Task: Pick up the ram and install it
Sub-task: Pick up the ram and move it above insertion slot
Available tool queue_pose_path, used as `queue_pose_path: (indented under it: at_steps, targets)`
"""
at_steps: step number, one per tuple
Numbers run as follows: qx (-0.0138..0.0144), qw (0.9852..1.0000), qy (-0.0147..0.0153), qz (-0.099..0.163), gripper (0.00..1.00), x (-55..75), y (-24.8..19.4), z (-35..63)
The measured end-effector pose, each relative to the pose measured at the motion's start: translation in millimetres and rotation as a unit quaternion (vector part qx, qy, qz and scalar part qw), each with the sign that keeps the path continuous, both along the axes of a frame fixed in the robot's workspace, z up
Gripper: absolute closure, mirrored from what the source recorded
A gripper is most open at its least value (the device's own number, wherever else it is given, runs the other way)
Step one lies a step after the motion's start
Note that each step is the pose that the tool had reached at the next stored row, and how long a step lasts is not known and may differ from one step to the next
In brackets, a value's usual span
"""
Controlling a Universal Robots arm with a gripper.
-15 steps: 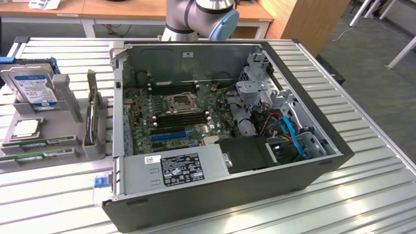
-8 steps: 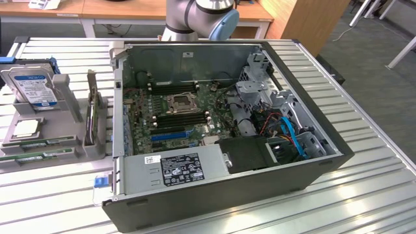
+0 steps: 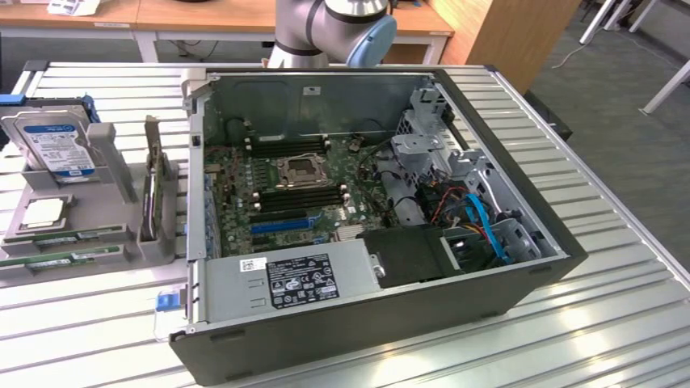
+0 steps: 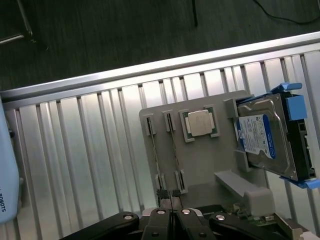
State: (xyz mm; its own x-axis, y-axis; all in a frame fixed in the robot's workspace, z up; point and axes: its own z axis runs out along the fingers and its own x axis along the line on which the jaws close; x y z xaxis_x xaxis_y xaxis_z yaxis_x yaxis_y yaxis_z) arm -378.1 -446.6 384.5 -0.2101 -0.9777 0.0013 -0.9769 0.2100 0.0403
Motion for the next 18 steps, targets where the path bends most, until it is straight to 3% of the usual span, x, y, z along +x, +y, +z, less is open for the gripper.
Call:
queue_pose_path:
  at_steps: [14, 18]
  targets:
    - [0.0000, 0.9999, 0.0000, 0.010, 0.90, 0.0, 0.0, -0.8]
    - [0.0000, 0.9997, 0.0000, 0.024, 0.90, 0.0, 0.0, -1.2]
